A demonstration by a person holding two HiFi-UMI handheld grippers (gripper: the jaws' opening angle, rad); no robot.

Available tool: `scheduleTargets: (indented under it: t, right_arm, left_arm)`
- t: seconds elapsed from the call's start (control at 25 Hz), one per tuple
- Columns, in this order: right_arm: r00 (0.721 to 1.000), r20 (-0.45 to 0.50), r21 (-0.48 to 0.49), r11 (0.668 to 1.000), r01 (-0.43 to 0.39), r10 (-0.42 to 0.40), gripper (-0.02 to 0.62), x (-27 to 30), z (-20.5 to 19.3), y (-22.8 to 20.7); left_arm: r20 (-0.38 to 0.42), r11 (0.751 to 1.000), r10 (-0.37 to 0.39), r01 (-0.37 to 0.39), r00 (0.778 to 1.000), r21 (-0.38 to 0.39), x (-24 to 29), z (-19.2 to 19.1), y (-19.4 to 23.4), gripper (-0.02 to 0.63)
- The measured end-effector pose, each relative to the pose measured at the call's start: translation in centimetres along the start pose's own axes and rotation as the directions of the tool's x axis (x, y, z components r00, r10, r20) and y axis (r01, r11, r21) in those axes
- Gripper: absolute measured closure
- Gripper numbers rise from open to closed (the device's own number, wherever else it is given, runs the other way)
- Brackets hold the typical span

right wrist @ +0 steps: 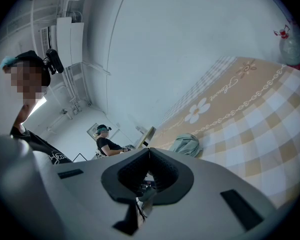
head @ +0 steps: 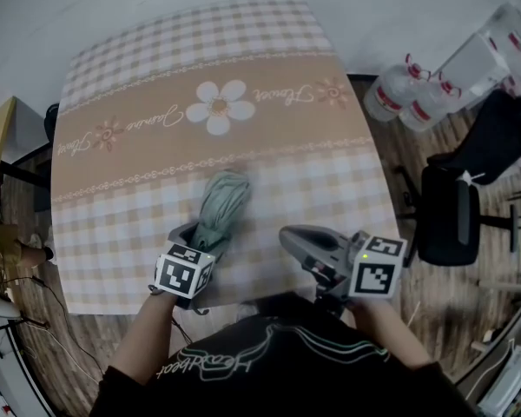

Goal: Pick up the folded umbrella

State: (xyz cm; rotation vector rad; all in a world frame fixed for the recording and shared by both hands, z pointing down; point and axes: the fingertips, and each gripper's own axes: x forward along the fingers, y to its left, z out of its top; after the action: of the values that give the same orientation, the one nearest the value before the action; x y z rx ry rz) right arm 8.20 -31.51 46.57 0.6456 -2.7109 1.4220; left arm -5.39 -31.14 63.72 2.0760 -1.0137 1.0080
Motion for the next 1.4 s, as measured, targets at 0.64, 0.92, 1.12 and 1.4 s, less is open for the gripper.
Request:
scheduleTargets:
  t: [0.64,0.92,1.12,1.4]
  right_arm:
    - [0.999,0.03,-0.003,0.999,0.038,-0.038,0.584,-1.6,-2.2,1.7]
    - [0.996,0.065,-0.007,0.998,0.066,-0.065,0.584,-3.2,-3.4,3.0]
    - [0.993,0.084,-0.007,0.997,0.082,-0.081,0.584,-4.1,-4.4,4.0]
    - [0.992,0.092,-0.012,0.996,0.085,-0.084,0.584,-4.4,-6.1,5.8]
  left_arm:
    - [-0.004,1.0,0.001,-0.001,1.0,-0.024,0.0,0.0,0.3,0.35]
    - [-0.002,0.997,-0.004,0.004,1.0,-0.08,-0.4,-0.1,0.0,0.353]
    - [0.01,0.99,-0.064,0.065,0.998,-0.125,-1.4,-0.4,-1.1,0.356]
    - [0.113,0.981,-0.126,0.141,0.986,-0.134,-4.8,0.0,-3.8,0.356]
